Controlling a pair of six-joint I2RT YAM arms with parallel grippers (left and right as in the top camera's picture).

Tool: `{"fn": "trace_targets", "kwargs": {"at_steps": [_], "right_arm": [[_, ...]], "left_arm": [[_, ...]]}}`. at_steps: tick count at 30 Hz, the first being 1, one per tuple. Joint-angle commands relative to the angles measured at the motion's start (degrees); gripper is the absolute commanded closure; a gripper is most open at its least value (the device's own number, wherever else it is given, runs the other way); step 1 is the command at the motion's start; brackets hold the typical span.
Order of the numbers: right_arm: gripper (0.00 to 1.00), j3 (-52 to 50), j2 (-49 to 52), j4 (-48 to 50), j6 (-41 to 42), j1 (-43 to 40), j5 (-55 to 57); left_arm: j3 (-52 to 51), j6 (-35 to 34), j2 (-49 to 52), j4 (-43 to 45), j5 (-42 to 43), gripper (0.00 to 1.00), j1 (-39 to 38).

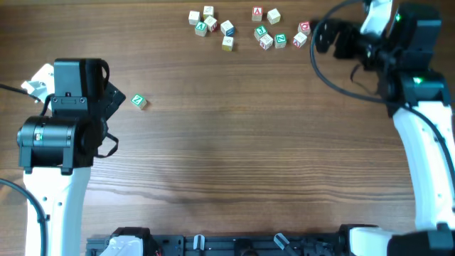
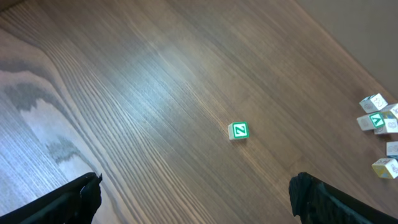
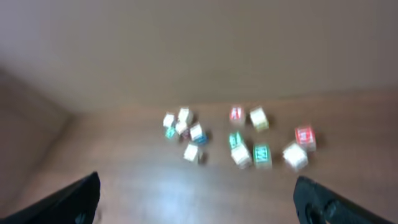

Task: Form a circle
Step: 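Reach the right gripper into the cluster and grasp the green J block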

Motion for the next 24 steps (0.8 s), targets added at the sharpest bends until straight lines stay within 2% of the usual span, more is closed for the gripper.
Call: {"fn": "trace_targets", "kwargs": {"at_steps": [1, 6, 13, 18, 24], "right_arm": [[0.0, 1.25, 3.58, 4.28, 1.2, 1.14, 0.55], [0.0, 6.93, 11.93, 3.82, -1.57, 3.93, 2.49], [0.01, 27.06, 33.14, -5.01, -12.26, 10.62, 15.67], [0.0, 30.67, 43.1, -0.46, -17.57, 14.19, 23.19], [0.01, 37.35, 53.46, 1.57, -18.38, 17.79, 23.82]], "left_arm": [[0.48, 0.26, 0.13, 0.02, 0.2, 0.0, 0.26], [0.48, 0.26, 0.13, 0.02, 0.2, 0.0, 0.26], [0.48, 0.26, 0.13, 0.02, 0.2, 0.0, 0.26], [0.48, 0.26, 0.13, 0.02, 0.2, 0.0, 0.26], [0.48, 0.26, 0.13, 0.02, 0.2, 0.0, 0.26]]}}
